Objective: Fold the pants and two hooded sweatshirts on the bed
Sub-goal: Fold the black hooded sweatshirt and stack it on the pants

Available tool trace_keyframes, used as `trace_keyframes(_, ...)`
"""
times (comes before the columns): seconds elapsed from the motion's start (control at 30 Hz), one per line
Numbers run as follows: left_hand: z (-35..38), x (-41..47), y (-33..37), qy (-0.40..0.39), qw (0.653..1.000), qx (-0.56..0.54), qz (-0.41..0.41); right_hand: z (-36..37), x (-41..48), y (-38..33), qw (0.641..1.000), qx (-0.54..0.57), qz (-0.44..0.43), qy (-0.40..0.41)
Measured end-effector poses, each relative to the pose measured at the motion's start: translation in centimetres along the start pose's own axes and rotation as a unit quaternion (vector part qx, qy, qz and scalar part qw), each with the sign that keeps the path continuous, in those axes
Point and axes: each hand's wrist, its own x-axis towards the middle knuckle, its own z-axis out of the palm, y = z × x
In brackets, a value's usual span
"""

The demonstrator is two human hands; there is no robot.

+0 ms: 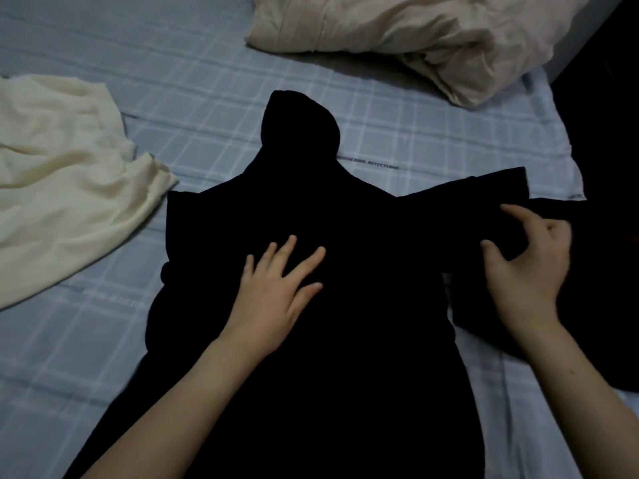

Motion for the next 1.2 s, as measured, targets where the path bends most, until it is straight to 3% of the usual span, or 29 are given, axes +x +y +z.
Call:
trace_keyframes(0.17, 5.5, 0.8, 3.2, -0.085, 0.988, 0.113, 0.057, -1.7, 0.9, 2.5, 0.999, -0.032, 0.034, -0.006)
trace_keyframes(0.23, 6.0, 0.6, 3.2, -0.098, 0.987, 0.108, 0.061, -1.1, 0.3, 2.2, 0.999, -0.028, 0.015, -0.027)
trace_keyframes(0.33, 4.3, 0.8, 2.7, -0.053, 0.997, 0.018, 0.055, 0.1, -0.3, 1.0, 0.999, -0.009, -0.011, -0.031)
trace_keyframes(0.4, 3.3, 0.9, 1.3, 0.018, 0.998, 0.052, 0.029, 0.7, -0.5, -0.5, 1.0, 0.011, -0.016, -0.022)
trace_keyframes(0.43, 2.9, 0.7, 0.3, 0.022, 0.996, 0.082, 0.011, 1.0, -0.7, -1.5, 0.999, 0.02, -0.02, -0.022)
trace_keyframes(0.5, 3.2, 0.2, -1.9, -0.047, 0.994, 0.101, -0.021, 1.8, -1.2, -3.9, 0.998, 0.042, -0.031, -0.032)
trace_keyframes(0.57, 3.5, 0.1, -3.5, -0.092, 0.995, 0.028, -0.02, 3.0, -2.1, -6.7, 0.995, 0.069, -0.047, -0.055)
trace_keyframes(0.63, 2.9, 0.4, -4.4, -0.065, 0.987, -0.146, -0.018, 4.6, -3.1, -9.6, 0.989, 0.108, -0.064, -0.082)
trace_keyframes(0.7, 1.3, 0.7, -5.4, 0.023, 0.925, -0.375, -0.056, 6.6, -4.4, -12.6, 0.981, 0.143, -0.082, -0.107)
trace_keyframes(0.8, -1.8, -0.1, -7.6, 0.13, 0.761, -0.618, -0.145, 10.6, -6.6, -16.8, 0.966, 0.175, -0.115, -0.155)
trace_keyframes(0.9, -3.6, -0.9, -10.5, 0.146, 0.593, -0.758, -0.23, 13.9, -8.7, -19.9, 0.919, 0.2, -0.111, -0.321)
trace_keyframes(0.97, -4.2, -1.2, -11.7, 0.131, 0.546, -0.783, -0.269, 14.7, -10.1, -20.2, 0.89, 0.203, -0.103, -0.394)
trace_keyframes(1.03, -4.1, -1.0, -12.0, 0.113, 0.574, -0.761, -0.281, 14.2, -10.5, -19.0, 0.924, 0.187, -0.132, -0.308)
trace_keyframes(1.1, -3.6, -0.4, -11.5, 0.1, 0.664, -0.692, -0.266, 13.4, -10.0, -16.6, 0.96, 0.115, -0.133, -0.217)
trace_keyframes(1.2, -2.7, 0.7, -10.5, 0.081, 0.815, -0.529, -0.221, 12.9, -8.7, -13.2, 0.963, -0.06, -0.081, -0.248)
